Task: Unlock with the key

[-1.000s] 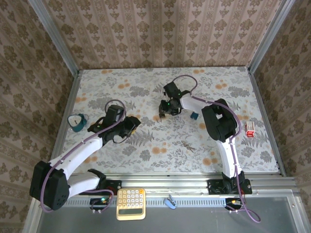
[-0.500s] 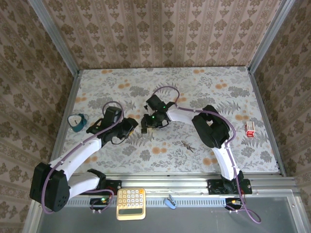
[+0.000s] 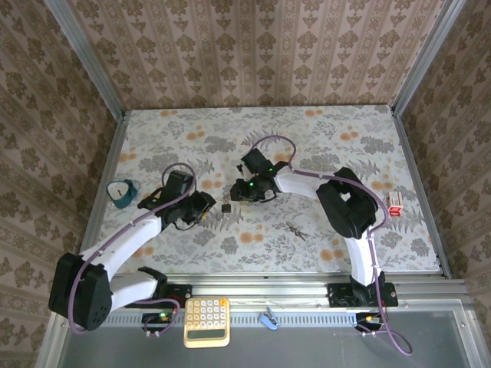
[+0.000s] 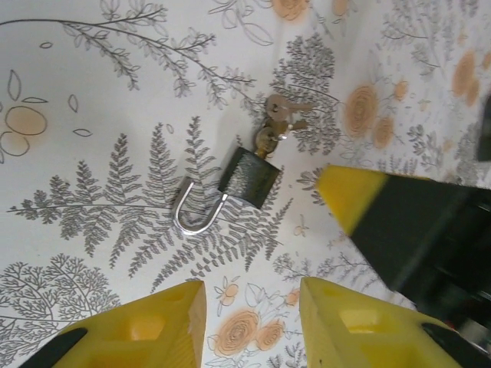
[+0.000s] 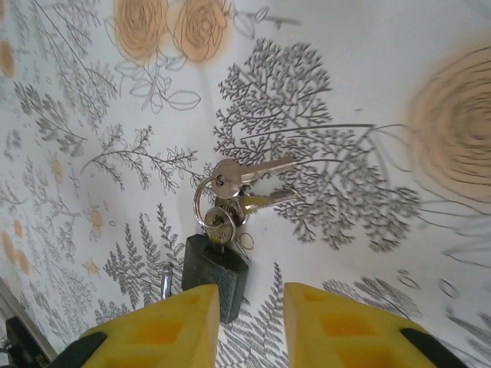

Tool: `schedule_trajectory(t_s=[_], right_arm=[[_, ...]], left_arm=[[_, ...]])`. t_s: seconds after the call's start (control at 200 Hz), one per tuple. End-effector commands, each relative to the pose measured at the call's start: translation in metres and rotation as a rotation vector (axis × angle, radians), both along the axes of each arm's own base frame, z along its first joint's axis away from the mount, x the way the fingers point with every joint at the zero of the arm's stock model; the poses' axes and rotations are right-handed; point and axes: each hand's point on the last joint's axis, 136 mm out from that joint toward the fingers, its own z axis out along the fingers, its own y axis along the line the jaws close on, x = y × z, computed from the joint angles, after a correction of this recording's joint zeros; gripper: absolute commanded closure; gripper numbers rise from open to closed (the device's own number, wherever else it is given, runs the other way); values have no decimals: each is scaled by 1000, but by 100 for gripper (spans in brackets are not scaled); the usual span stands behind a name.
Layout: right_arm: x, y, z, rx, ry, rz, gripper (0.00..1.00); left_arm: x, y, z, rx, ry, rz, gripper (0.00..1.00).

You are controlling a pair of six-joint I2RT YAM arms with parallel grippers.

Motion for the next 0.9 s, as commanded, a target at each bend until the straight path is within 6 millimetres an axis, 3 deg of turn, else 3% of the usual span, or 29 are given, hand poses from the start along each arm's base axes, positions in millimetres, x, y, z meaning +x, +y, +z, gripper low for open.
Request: schedule_trajectory(t_s=[0.0, 0.14, 0.475, 0.745, 0.895], right_arm=[[0, -12, 22, 12, -52, -25, 72], [-9, -34, 25, 2, -60, -57, 72], [-35, -86, 27, -39, -86, -132, 69], [-41, -119, 33, -52, -101, -200, 69], [-41, -133, 34, -63, -108, -228, 69]], left_arm=[[-4, 2, -11, 55, 21, -34, 65], [5, 0, -14, 102, 20, -73, 68], [57, -26, -32, 156, 25, -170, 64], [82, -51, -56, 125, 67, -215, 64], [89, -63, -56, 94, 54, -239, 64]])
